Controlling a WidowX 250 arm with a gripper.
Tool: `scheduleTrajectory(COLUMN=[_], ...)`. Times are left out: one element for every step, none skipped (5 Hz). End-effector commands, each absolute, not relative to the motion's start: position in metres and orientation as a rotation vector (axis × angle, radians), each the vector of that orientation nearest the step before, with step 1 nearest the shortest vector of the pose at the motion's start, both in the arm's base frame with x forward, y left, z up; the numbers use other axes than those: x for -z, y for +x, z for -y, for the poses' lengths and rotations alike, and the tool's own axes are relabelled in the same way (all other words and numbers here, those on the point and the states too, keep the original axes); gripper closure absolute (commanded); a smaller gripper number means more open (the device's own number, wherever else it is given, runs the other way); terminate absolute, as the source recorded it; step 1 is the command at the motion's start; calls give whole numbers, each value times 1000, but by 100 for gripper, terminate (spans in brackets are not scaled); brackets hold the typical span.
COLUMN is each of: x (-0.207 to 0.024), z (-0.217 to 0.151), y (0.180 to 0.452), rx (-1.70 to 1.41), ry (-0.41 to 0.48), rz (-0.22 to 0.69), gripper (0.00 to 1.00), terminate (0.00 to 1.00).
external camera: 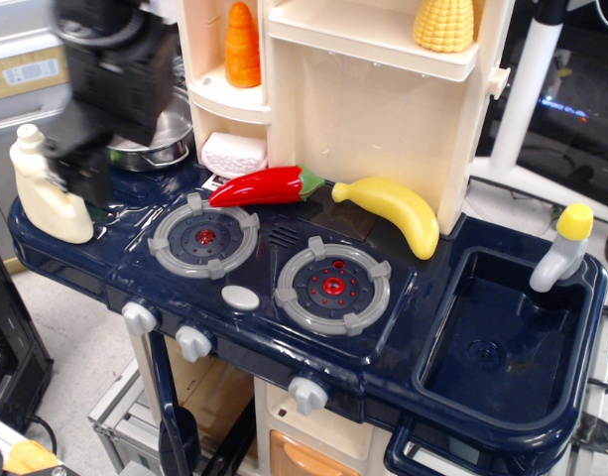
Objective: Put detergent in sink
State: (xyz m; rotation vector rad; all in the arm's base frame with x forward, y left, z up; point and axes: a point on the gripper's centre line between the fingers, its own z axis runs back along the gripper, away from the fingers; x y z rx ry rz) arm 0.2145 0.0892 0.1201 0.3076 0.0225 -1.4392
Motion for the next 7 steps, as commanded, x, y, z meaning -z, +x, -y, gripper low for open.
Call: scheduleTrajectory(x=[-123,-116,-109,-100,-93,-81,-73], z=[-115,-131,-146,-160,-168,-183,-179], y=[243,243,239,237,236,242,244], rx=[1618,1624,1617,1564,1553,1536,1443], ry=[315,300,304,261,276,304,321], rz=[60,47,50,40,49,65,77], gripper=[0,0,0,0,0,0,100], terminate=[0,0,0,0,0,0,0])
